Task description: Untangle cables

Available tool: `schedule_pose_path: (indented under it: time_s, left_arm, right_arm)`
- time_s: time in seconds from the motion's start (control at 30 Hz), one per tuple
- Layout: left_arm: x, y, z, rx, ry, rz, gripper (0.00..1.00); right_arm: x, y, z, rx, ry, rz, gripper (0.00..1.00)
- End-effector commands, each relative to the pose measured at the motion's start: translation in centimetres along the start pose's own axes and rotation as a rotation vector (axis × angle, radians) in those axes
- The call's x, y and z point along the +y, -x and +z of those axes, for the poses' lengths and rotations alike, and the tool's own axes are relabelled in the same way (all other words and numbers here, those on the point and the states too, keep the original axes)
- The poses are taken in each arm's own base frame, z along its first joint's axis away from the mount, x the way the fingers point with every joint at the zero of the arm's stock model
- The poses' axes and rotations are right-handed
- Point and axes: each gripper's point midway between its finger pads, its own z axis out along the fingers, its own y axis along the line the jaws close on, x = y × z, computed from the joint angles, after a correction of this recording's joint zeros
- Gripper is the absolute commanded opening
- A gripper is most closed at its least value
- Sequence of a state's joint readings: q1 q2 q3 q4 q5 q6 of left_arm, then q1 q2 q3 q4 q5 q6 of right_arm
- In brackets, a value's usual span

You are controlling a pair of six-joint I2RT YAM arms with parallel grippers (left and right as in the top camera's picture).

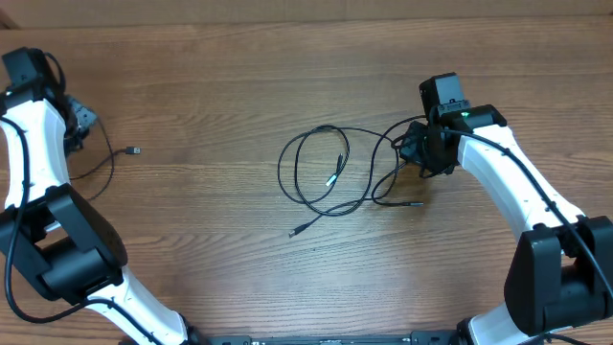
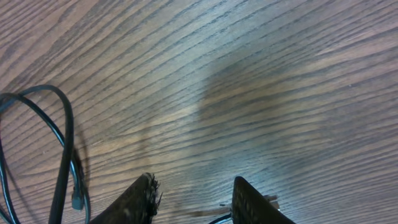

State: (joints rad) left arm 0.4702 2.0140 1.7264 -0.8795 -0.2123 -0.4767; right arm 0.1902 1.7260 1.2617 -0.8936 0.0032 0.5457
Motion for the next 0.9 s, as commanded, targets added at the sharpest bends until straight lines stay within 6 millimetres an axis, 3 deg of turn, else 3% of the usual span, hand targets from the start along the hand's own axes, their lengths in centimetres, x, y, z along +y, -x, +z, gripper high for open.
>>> schedule_pose_path:
  time_s: [0.0,0.1,0.13,0.2,0.43,0.53,0.67,0.8,0.87]
  left_arm:
    - [2.2,1.9,0.3,-0.048,0.033,-0.067,0.04]
    - [4.4,0.7,2.0,0.009,0.121,-0.067,0.04]
    - [6.9,-0.8,3.5,0.081,0.218,-0.06,0.04]
    - [9.1,-2.4,4.7,0.153,0.295,-0.056,0.04]
    - [13.3,-6.1,7.5,0.348,0.371,-0.09,0.1]
    - [13.0,-6.7,7.7,0.388,0.324,-0.116,0.1]
    - [10.9,-7.1,8.0,0.416,0.215,-0.139,0.15]
    - [7.1,-6.5,8.6,0.414,0.008,-0.072,0.43]
    - [5.8,-6.0,8.7,0.397,-0.063,-0.045,0.52]
  right_arm:
    - [0.3,0.3,-0.6,-0.012,0.016,-0.006,0.39]
    - [0.3,0.2,-0.6,-0.01,0.014,-0.006,0.39]
    - [0.3,0.2,-0.6,-0.009,0.013,-0.006,0.39]
    - [0.2,0.1,-0.6,-0.007,0.012,-0.006,0.39]
    - [0.2,0.1,-0.6,-0.007,0.012,-0.006,0.39]
    - [0.2,0.1,-0.6,-0.008,0.012,-0.006,0.39]
    - [0.2,0.1,-0.6,-0.007,0.012,-0.006,0.39]
    - [0.2,0.1,-0.6,-0.006,0.011,-0.006,0.39]
    - [0.2,0.0,-0.6,-0.003,0.01,-0.006,0.39]
